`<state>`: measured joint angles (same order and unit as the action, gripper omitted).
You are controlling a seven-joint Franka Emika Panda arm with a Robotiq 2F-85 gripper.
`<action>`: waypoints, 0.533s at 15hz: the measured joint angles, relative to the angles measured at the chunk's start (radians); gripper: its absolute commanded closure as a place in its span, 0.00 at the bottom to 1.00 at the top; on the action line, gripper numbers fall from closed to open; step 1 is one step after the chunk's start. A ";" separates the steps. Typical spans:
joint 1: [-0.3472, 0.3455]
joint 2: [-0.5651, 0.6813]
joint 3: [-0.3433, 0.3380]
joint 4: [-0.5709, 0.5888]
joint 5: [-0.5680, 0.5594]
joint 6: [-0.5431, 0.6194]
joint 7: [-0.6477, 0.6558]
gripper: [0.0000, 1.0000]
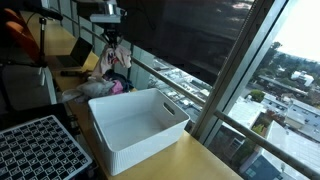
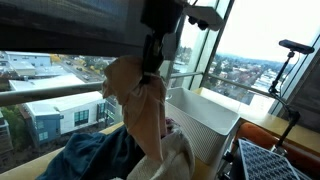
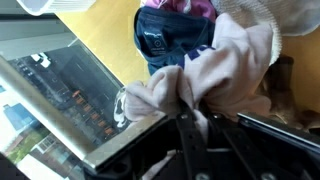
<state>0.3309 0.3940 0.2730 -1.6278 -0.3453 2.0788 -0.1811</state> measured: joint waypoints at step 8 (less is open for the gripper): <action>0.009 0.287 -0.017 0.075 0.027 -0.024 -0.003 0.62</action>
<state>0.3395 0.6806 0.2560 -1.5527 -0.3180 2.0551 -0.1844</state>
